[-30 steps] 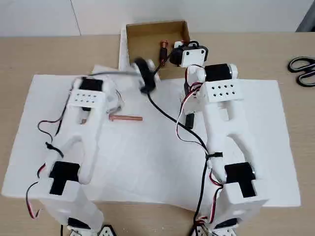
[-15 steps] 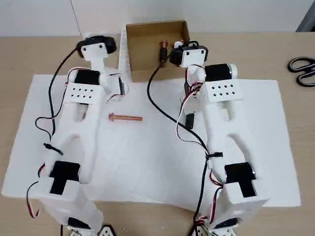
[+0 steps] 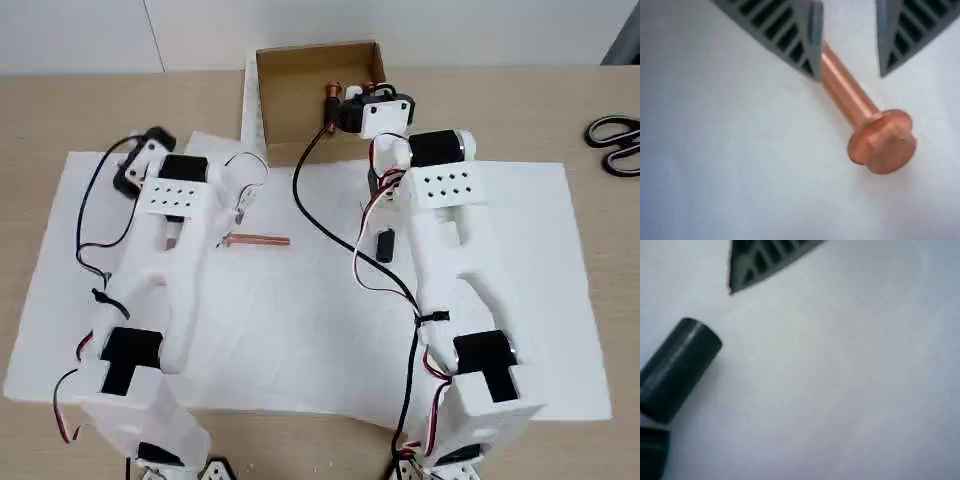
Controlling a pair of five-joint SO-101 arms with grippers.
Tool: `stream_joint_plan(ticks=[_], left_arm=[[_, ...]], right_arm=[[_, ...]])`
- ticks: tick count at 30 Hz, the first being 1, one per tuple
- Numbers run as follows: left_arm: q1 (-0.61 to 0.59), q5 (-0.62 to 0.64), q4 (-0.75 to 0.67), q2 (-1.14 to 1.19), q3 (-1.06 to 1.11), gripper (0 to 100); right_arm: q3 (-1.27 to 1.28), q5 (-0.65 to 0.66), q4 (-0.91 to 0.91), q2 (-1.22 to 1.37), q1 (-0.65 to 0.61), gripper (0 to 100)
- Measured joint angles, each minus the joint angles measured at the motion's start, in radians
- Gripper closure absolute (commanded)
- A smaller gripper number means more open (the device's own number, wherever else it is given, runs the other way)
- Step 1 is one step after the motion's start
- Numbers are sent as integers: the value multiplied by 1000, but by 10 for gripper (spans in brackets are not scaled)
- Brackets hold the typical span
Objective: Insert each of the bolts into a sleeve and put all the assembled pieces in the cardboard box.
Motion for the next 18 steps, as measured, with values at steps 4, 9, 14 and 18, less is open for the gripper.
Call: stream_joint_plan(ticks=[4,9,14,18], left_arm=[[0,48,-52,0,31,931],[38,57,-132,0,109,931],[68,77,-219,0,164,931],[64,84,-273,0,204,931]], right_arm=[[0,0,0,0,-3,837],[0,0,0,0,-3,837],[0,0,0,0,-2,837],[0,0,0,0,-3,837]])
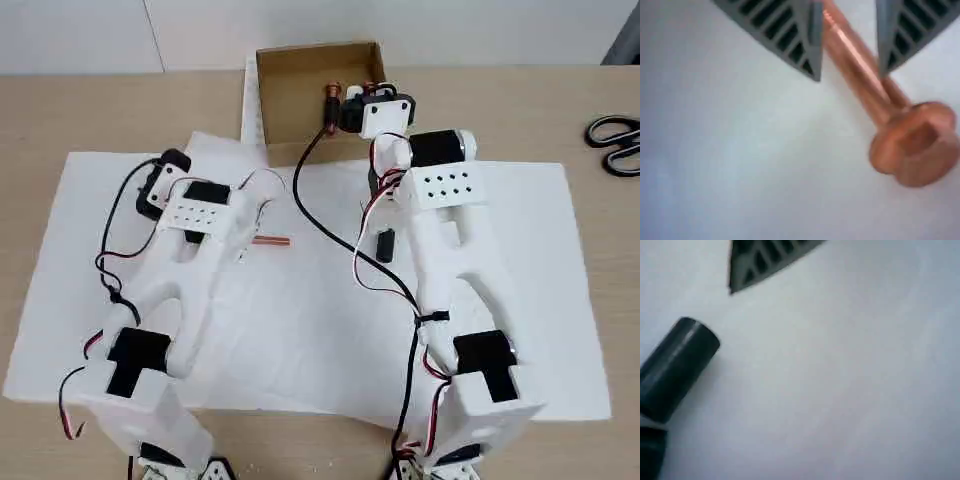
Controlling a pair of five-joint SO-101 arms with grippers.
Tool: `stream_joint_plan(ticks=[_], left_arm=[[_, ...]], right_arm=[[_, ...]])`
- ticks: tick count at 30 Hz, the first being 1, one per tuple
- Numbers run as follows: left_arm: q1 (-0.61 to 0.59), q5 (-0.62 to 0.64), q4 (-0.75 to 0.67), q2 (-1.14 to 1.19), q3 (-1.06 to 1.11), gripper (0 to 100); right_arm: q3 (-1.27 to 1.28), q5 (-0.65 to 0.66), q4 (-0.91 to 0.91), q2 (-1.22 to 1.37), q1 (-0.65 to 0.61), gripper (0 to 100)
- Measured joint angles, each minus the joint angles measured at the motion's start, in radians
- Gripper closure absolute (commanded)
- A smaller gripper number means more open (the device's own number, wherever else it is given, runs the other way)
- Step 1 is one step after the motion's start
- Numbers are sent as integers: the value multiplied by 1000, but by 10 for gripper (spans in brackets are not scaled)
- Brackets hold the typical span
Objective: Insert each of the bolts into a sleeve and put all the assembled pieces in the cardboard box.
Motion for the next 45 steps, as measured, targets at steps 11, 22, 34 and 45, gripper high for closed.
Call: stream_joint_plan(ticks=[11,22,34,45], left_arm=[[-21,8,-114,-2,86,931],[-28,9,-117,77,43,934],[-28,-29,-63,74,0,995],[-9,-632,330,-66,-173,994]], right_arm=[[0,0,0,0,2,837],[0,0,0,0,2,837],[0,0,0,0,2,837],[0,0,0,0,2,837]])
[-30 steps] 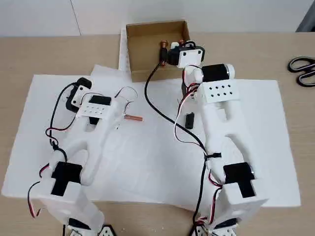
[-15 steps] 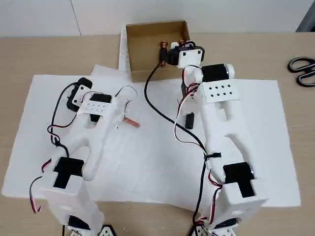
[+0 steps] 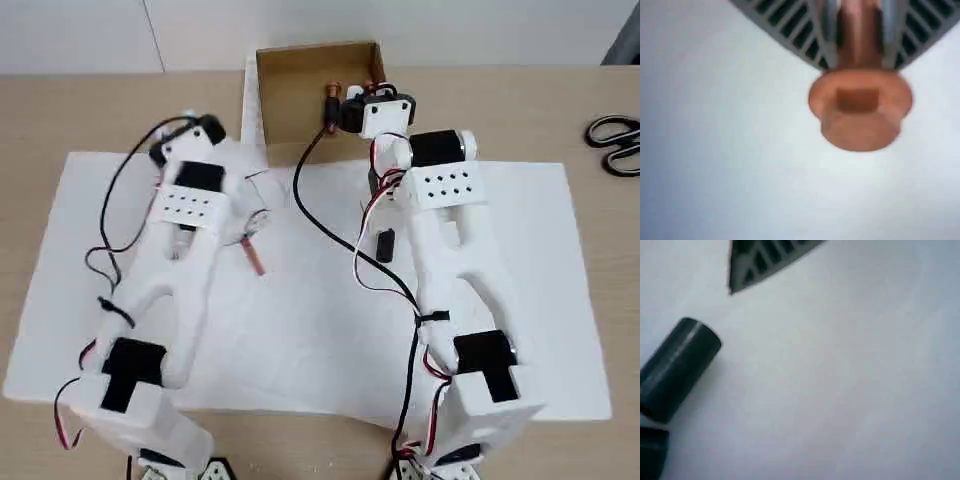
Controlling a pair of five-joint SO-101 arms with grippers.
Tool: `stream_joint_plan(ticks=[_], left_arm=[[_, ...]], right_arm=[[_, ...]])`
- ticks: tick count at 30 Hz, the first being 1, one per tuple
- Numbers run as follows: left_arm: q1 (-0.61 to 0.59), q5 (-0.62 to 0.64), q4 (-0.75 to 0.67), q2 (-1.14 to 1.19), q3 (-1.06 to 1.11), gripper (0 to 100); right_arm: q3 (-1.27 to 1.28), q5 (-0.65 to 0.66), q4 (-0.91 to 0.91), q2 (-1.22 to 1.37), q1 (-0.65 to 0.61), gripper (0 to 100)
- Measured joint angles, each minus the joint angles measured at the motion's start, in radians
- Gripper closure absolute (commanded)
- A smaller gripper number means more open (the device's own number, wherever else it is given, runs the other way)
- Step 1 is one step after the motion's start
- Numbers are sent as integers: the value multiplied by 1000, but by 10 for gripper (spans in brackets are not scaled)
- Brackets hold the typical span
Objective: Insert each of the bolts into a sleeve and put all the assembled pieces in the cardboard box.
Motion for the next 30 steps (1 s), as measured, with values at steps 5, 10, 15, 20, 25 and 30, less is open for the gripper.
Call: stream_joint_plan(ticks=[5,10,15,20,25,30], left_arm=[[-44,-393,29,0,0,994],[-49,-618,28,0,0,994],[-52,-640,14,0,0,994],[-52,-646,-66,0,78,994],[-52,-646,-233,0,209,983],[-54,-666,-250,0,226,870]], right_arm=[[0,0,0,0,-2,837],[0,0,0,0,0,837],[0,0,0,0,0,837],[0,0,0,0,-2,837],[0,0,0,0,-2,837],[0,0,0,0,-2,837]])
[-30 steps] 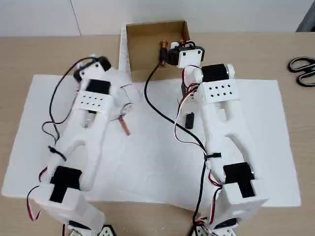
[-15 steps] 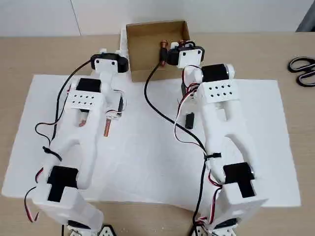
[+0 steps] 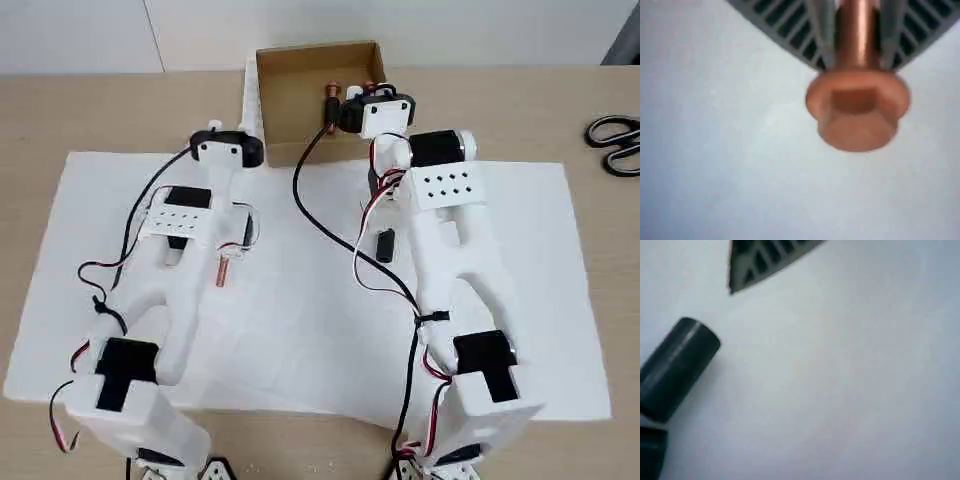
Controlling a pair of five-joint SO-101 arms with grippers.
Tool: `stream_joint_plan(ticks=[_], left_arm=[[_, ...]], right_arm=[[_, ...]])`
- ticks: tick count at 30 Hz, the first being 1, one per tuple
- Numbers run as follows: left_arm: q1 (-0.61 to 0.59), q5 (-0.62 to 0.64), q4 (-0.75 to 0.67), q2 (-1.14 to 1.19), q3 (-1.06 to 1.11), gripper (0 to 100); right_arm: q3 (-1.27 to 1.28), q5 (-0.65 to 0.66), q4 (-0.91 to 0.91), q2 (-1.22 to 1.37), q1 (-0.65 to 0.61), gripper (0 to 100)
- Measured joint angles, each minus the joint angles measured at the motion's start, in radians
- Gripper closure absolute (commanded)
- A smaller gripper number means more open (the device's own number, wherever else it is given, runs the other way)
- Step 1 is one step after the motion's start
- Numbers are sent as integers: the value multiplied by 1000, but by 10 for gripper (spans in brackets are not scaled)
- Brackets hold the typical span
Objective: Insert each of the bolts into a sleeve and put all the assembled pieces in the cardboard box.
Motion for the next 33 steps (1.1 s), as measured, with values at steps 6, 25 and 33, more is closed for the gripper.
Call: stream_joint_plan(ticks=[6,25,33], left_arm=[[0,-54,0,0,5,859],[-68,-57,-25,61,5,859],[-69,-61,-40,64,3,859]], right_arm=[[0,0,0,0,0,837],[0,0,0,0,0,837],[0,0,0,0,0,837]])
